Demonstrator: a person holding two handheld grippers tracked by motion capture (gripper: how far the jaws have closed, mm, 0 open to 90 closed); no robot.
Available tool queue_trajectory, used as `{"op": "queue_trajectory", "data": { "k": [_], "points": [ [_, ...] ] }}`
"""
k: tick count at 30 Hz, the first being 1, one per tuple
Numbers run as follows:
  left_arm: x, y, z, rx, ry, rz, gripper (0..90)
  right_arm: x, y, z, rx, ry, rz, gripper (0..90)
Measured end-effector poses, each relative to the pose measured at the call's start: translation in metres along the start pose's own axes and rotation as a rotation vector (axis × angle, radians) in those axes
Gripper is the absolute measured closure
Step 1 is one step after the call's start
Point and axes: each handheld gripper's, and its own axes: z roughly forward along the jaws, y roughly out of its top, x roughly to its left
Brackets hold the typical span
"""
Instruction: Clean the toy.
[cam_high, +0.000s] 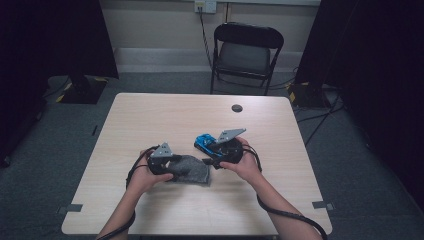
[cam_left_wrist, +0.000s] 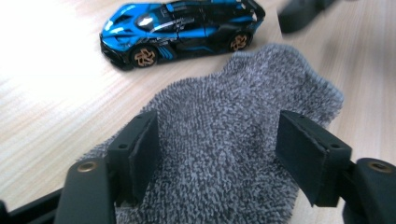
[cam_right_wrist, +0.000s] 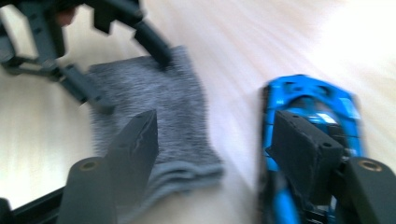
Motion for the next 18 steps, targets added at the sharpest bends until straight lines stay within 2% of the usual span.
{"op": "queue_trajectory", "data": {
  "k": [5, 9, 12, 14, 18],
  "points": [
    [0.0, -0.002, 0.004, 0.023, 0.0, 0.013, 33.6, -0.012, 0.002, -0.006, -0.01, -0.08, 0.034, 27.3],
    [0.0, -0.005, 0.006, 0.022, -0.007, -0.005, 33.8, -0.024, 0.001, -0.004, 0.005, -0.132, 0.045, 25.4],
    [0.001, -0.007, 0.006, 0.019, -0.009, -0.007, 33.8, -0.033, -0.001, 0.001, -0.01, -0.155, 0.085, 24.5],
    [0.001, -0.008, 0.007, 0.014, -0.01, -0.013, 33.8, -0.037, -0.002, 0.006, -0.002, -0.147, 0.104, 25.9],
    [0.001, -0.009, 0.007, 0.01, -0.013, -0.017, 34.1, -0.038, -0.004, 0.019, 0.012, -0.153, 0.097, 24.8]
  ]
}}
